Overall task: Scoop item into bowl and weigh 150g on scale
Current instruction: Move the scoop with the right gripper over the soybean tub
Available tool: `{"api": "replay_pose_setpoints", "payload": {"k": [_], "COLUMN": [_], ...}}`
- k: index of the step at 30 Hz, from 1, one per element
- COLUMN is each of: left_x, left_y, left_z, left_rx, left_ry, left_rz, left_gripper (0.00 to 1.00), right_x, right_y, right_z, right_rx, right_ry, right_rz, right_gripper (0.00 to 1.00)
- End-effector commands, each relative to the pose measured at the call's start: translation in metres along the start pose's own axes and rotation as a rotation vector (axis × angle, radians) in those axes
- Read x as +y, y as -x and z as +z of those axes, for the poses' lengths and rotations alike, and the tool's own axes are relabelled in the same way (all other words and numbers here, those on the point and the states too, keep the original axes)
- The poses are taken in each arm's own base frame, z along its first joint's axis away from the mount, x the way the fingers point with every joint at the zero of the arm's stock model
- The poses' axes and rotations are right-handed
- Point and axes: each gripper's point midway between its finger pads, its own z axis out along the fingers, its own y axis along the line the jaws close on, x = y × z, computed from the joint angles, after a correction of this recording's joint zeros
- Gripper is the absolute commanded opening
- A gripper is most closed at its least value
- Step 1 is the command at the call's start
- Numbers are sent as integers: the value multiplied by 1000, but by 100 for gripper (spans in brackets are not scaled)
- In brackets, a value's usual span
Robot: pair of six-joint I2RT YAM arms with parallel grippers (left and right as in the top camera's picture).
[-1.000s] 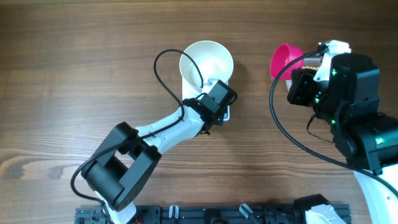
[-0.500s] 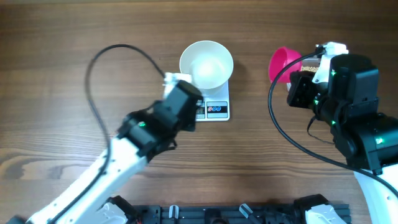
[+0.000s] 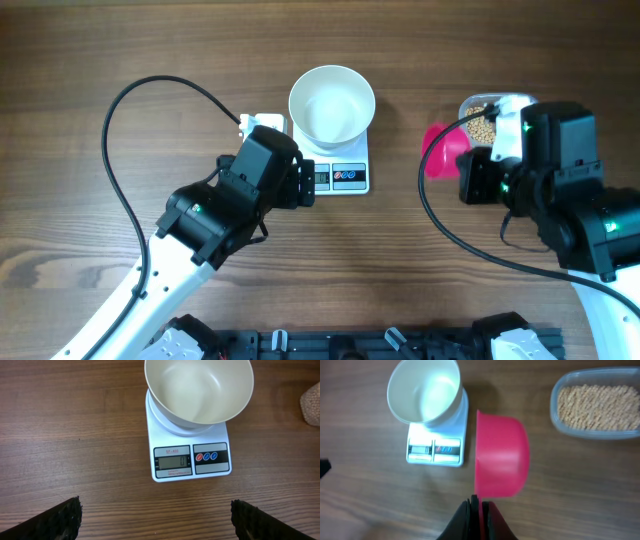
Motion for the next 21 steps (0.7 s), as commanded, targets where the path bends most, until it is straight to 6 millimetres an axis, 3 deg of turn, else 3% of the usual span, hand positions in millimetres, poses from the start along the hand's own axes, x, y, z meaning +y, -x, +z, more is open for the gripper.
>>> {"api": "replay_pose_setpoints", "payload": {"k": [1, 8, 16, 21], "left_x": [-1, -1, -1, -1], "left_y": [0, 0, 0, 0], "left_z": [0, 0, 0, 0], "left_rx": [3, 3, 3, 3], "left_ry": [-10, -10, -10, -10], "left_rz": [0, 0, 0, 0], "left_gripper": [100, 100, 100, 100], "right_x": [14, 22, 22, 27], "right_y": [-1, -23, -22, -5], "right_z": [-11, -15, -16, -34], "right_rx": [-6, 77, 76, 10], "right_ry": [84, 134, 134, 142], "right_rz": [-17, -6, -2, 10], "right_gripper": [4, 4, 4, 4]}}
